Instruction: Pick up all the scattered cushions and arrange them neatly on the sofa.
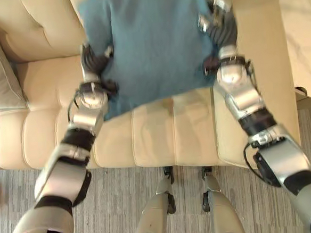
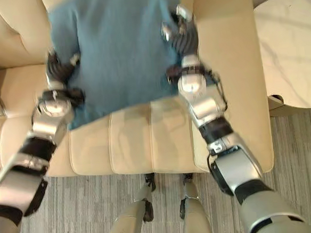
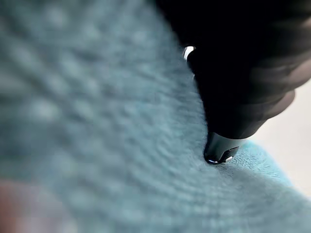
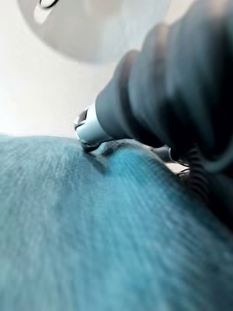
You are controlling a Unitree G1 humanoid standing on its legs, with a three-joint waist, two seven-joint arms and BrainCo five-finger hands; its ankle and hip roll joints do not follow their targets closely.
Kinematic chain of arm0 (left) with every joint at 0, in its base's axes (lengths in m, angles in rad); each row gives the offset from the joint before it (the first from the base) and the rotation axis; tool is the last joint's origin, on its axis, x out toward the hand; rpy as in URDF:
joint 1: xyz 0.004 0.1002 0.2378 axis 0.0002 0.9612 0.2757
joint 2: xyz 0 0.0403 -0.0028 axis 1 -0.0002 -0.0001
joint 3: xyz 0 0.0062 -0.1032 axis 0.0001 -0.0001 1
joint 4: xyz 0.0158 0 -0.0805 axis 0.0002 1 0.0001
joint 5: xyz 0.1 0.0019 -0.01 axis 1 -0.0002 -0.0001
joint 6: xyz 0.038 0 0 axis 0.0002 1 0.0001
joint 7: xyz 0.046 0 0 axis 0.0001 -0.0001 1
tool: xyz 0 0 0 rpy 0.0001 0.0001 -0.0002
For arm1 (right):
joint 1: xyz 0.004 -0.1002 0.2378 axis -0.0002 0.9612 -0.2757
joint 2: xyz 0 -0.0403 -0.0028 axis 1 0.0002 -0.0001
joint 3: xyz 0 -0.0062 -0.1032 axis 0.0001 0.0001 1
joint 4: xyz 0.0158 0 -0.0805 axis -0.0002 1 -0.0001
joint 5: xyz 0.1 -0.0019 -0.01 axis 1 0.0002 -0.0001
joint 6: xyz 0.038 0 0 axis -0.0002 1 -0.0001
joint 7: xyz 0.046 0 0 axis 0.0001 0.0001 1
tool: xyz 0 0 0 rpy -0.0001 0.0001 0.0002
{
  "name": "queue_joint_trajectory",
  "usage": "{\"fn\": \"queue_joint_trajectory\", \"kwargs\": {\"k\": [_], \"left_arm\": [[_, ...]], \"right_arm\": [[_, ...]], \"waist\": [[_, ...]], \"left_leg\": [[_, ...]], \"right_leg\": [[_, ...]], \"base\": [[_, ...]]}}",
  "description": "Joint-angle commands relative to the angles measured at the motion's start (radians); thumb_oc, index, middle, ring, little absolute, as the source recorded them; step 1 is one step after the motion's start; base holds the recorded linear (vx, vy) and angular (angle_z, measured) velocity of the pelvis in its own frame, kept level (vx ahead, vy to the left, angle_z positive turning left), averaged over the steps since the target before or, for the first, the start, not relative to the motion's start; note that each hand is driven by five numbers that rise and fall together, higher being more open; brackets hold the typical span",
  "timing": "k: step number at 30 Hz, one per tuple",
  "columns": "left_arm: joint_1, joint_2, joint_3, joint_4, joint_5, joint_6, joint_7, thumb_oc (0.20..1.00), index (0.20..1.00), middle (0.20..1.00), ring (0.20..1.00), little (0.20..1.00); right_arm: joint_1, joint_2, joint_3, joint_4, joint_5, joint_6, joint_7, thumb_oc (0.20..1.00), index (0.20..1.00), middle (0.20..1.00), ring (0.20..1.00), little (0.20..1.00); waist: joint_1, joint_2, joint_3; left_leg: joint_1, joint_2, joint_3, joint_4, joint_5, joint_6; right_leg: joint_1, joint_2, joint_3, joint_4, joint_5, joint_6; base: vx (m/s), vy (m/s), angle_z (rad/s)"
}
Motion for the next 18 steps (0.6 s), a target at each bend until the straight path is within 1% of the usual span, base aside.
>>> {"fn": "queue_joint_trajectory", "kwargs": {"k": [1, 2, 3, 4, 5, 6, 7, 8, 9, 10, 12, 13, 14, 15, 16, 18], "left_arm": [[-0.208, 0.062, -0.084, 0.012, 0.126, -0.088, 0.073, 0.2, 0.2, 0.2, 0.2, 0.2], [-0.215, 0.061, -0.087, 0.017, 0.125, -0.089, 0.073, 0.341, 0.341, 0.341, 0.341, 0.341], [-0.246, 0.071, -0.096, 0.066, 0.144, -0.07, 0.09, 0.68, 0.68, 0.68, 0.68, 0.68], [-0.282, 0.078, -0.111, 0.134, 0.155, -0.043, 0.092, 1.0, 1.0, 1.0, 1.0, 1.0], [-0.325, 0.081, -0.13, 0.186, 0.167, -0.021, 0.091, 1.0, 1.0, 1.0, 1.0, 1.0], [-0.333, 0.079, -0.135, 0.192, 0.166, -0.022, 0.089, 1.0, 1.0, 1.0, 1.0, 1.0], [-0.366, 0.107, -0.161, 0.267, 0.206, 0.01, 0.072, 1.0, 1.0, 1.0, 1.0, 1.0], [-0.372, 0.106, -0.165, 0.272, 0.205, 0.008, 0.07, 1.0, 1.0, 1.0, 1.0, 1.0], [-0.368, 0.16, -0.168, 0.33, 0.205, 0.043, 0.035, 1.0, 1.0, 1.0, 1.0, 1.0], [-0.368, 0.161, -0.168, 0.33, 0.204, 0.043, 0.034, 1.0, 1.0, 1.0, 1.0, 1.0], [-0.327, 0.203, -0.152, 0.351, 0.183, 0.056, 0.006, 1.0, 1.0, 1.0, 1.0, 1.0], [-0.273, 0.24, -0.133, 0.358, 0.179, 0.067, -0.018, 1.0, 1.0, 1.0, 1.0, 1.0], [-0.27, 0.24, -0.131, 0.357, 0.179, 0.067, -0.018, 1.0, 1.0, 1.0, 1.0, 1.0], [-0.197, 0.271, -0.107, 0.345, 0.192, 0.073, -0.039, 1.0, 1.0, 1.0, 1.0, 1.0], [-0.19, 0.271, -0.103, 0.342, 0.193, 0.073, -0.039, 1.0, 1.0, 1.0, 1.0, 1.0], [-0.11, 0.284, -0.066, 0.316, 0.21, 0.084, -0.041, 1.0, 1.0, 1.0, 1.0, 1.0]], "right_arm": [[-0.185, 0.065, 0.045, -0.026, -0.111, -0.14, -0.113, 0.2, 0.2, 0.2, 0.2, 0.2], [-0.19, 0.064, 0.044, -0.022, -0.111, -0.142, -0.115, 0.2, 0.2, 0.2, 0.2, 0.2], [-0.208, 0.055, 0.054, 0.004, -0.112, -0.142, -0.131, 0.294, 0.294, 0.294, 0.294, 0.294], [-0.232, 0.034, 0.06, 0.034, -0.105, -0.142, -0.141, 0.294, 0.294, 0.294, 0.294, 0.294], [-0.244, 0.024, 0.066, 0.067, -0.089, -0.142, -0.142, 0.555, 0.555, 0.555, 0.555, 0.555], [-0.249, 0.022, 0.065, 0.071, -0.087, -0.145, -0.141, 1.0, 1.0, 1.0, 1.0, 1.0], [-0.248, -0.004, 0.08, 0.108, -0.059, -0.136, -0.123, 1.0, 1.0, 1.0, 1.0, 1.0], [-0.251, -0.005, 0.078, 0.111, -0.057, -0.138, -0.122, 1.0, 1.0, 1.0, 1.0, 1.0], [-0.197, -0.019, 0.078, 0.108, 0.009, -0.138, -0.062, 1.0, 1.0, 1.0, 1.0, 1.0], [-0.196, -0.02, 0.078, 0.107, 0.011, -0.138, -0.061, 1.0, 1.0, 1.0, 1.0, 1.0], [-0.139, -0.023, 0.078, 0.1, 0.058, -0.139, -0.008, 1.0, 1.0, 1.0, 1.0, 1.0], [-0.055, -0.017, 0.069, 0.085, 0.1, -0.144, 0.038, 1.0, 1.0, 1.0, 1.0, 1.0], [-0.052, -0.017, 0.07, 0.084, 0.1, -0.144, 0.039, 1.0, 1.0, 1.0, 1.0, 1.0], [0.054, -0.001, 0.053, 0.059, 0.127, -0.147, 0.075, 1.0, 1.0, 1.0, 1.0, 1.0], [0.059, 0.0, 0.054, 0.056, 0.127, -0.146, 0.075, 1.0, 1.0, 1.0, 1.0, 1.0], [0.168, 0.02, 0.039, 0.026, 0.147, -0.151, 0.11, 1.0, 1.0, 1.0, 1.0, 1.0]], "waist": [[0.011, -0.053, -0.068], [0.012, -0.054, -0.07], [0.012, -0.052, -0.068], [0.01, -0.052, -0.069], [0.009, -0.051, -0.07], [0.01, -0.053, -0.073], [0.009, -0.049, -0.067], [0.01, -0.051, -0.07], [0.012, -0.047, -0.066], [0.012, -0.047, -0.069], [0.008, -0.047, -0.07], [0.002, -0.045, -0.065], [0.002, -0.045, -0.068], [-0.004, -0.046, -0.063], [-0.005, -0.045, -0.067], [-0.01, -0.045, -0.067]], "left_leg": [[-0.016, 0.022, -0.038, -0.008, -0.097, -0.111], [-0.023, 0.022, -0.038, -0.008, -0.096, -0.111], [-0.042, 0.023, -0.045, -0.008, -0.092, -0.114], [-0.067, 0.024, -0.048, -0.008, -0.085, -0.119], [-0.095, 0.027, -0.051, -0.008, -0.077, -0.124], [-0.102, 0.028, -0.051, -0.008, -0.076, -0.125], [-0.137, 0.03, -0.059, -0.008, -0.067, -0.129], [-0.143, 0.03, -0.059, -0.008, -0.067, -0.129], [-0.186, 0.035, -0.062, -0.008, -0.056, -0.133], [-0.188, 0.035, -0.062, -0.008, -0.055, -0.134], [-0.21, 0.039, -0.058, -0.008, -0.05, -0.135], [-0.223, 0.043, -0.054, -0.008, -0.046, -0.136], [-0.224, 0.043, -0.054, -0.008, -0.046, -0.136], [-0.229, 0.046, -0.049, -0.008, -0.042, -0.139], [-0.229, 0.046, -0.048, -0.008, -0.042, -0.139], [-0.231, 0.05, -0.047, -0.008, -0.042, -0.14]], "right_leg": [[-0.08, -0.107, 0.057, -0.006, -0.002, 0.16], [-0.086, -0.107, 0.057, -0.006, -0.001, 0.16], [-0.104, -0.104, 0.057, -0.006, 0.0, 0.161], [-0.125, -0.101, 0.057, -0.006, 0.001, 0.163], [-0.149, -0.098, 0.056, -0.006, 0.002, 0.165], [-0.155, -0.098, 0.055, -0.006, 0.003, 0.165], [-0.19, -0.095, 0.056, -0.006, 0.006, 0.166], [-0.196, -0.095, 0.056, -0.006, 0.006, 0.165], [-0.239, -0.084, 0.06, -0.006, 0.01, 0.166], [-0.242, -0.084, 0.06, -0.006, 0.011, 0.166], [-0.264, -0.08, 0.06, -0.006, 0.014, 0.166], [-0.281, -0.076, 0.063, -0.006, 0.018, 0.164], [-0.283, -0.076, 0.063, -0.006, 0.019, 0.164], [-0.288, -0.07, 0.062, -0.006, 0.02, 0.161], [-0.288, -0.07, 0.063, -0.006, 0.019, 0.161], [-0.292, -0.069, 0.059, -0.006, 0.021, 0.159]], "base": [[0.04, -0.08, 0.0], [0.01, -0.084, 0.02], [0.01, -0.057, 0.05], [0.01, -0.083, 0.05], [0.01, -0.059, 0.05], [0.02, -0.064, 0.05], [0.02, -0.037, 0.06], [0.03, -0.072, 0.04], [0.01, -0.036, 0.0], [0.02, -0.034, -0.03], [0.0, 0.0, 0.0], [0.0, 0.0, 0.0], [0.01, 0.023, -0.04], [0.0, 0.011, -0.03], [0.0, 0.016, 0.06], [0.0, -0.009, 0.2]]}}
